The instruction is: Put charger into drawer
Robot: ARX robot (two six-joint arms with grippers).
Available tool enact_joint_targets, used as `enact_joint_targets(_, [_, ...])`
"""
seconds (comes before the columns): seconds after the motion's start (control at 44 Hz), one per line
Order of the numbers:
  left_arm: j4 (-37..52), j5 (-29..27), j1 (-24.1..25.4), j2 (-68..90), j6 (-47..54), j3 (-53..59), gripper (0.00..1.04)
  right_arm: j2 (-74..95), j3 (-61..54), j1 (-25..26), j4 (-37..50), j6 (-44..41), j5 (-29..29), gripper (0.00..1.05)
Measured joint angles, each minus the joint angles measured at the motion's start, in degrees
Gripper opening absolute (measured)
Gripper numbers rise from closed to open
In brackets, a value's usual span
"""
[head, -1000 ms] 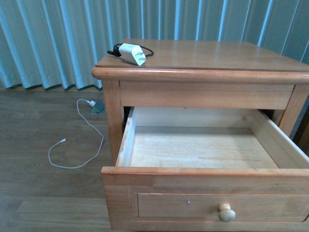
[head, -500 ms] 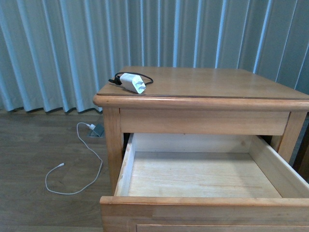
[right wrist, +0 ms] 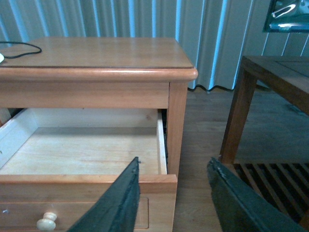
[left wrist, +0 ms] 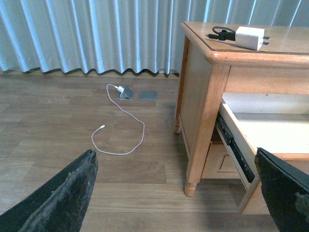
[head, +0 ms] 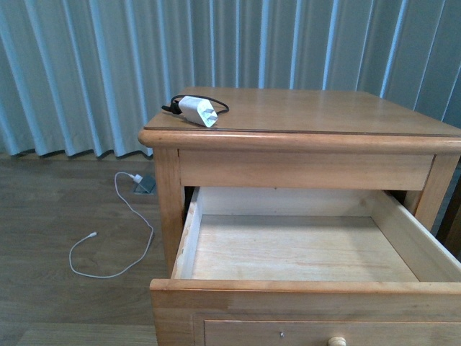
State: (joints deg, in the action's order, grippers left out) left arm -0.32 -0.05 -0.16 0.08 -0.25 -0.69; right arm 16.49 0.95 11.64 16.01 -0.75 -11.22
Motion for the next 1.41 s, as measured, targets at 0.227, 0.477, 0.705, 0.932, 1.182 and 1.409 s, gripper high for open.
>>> enact_joint_targets(0.227, [0.0,-0.02,0.0,0.0,0.0,0.0,0.99,-1.14,-0.7,-1.33,-0.33,0.13,0.94,0.72])
enact_joint_targets(0.477, [0.0,0.02,0.0,0.0,0.0,0.0,0.99,-1.16,-0.7,-1.4,-0.33,0.24,1.07,0.96])
enact_joint_targets(0.705, [9.97,-38.4,-10.84,18.78,-11.98,-2.64,0.99,-1.16,-0.7,-1.4,-0.33,0.24,1.03,0.96])
enact_joint_targets(0.932, [22.84,-26.38,-13.94,51.6,-14.8,-21.35,0.99,-1.18,-0.7,-1.4,-0.33,0.24,1.11,0.96])
enact_joint_targets(1.182, [23.26,-22.21,-20.02,80.21,-20.06,-49.72,0.99,-1.18,-0.7,-1.4,-0.33,0.24,1.11,0.96])
enact_joint_targets(1.409, [20.72,-19.69,-21.38,95.62,-22.91,-67.14,0.99,-1.18,-0.7,-1.4,-0.33,0.24,1.11,0.96])
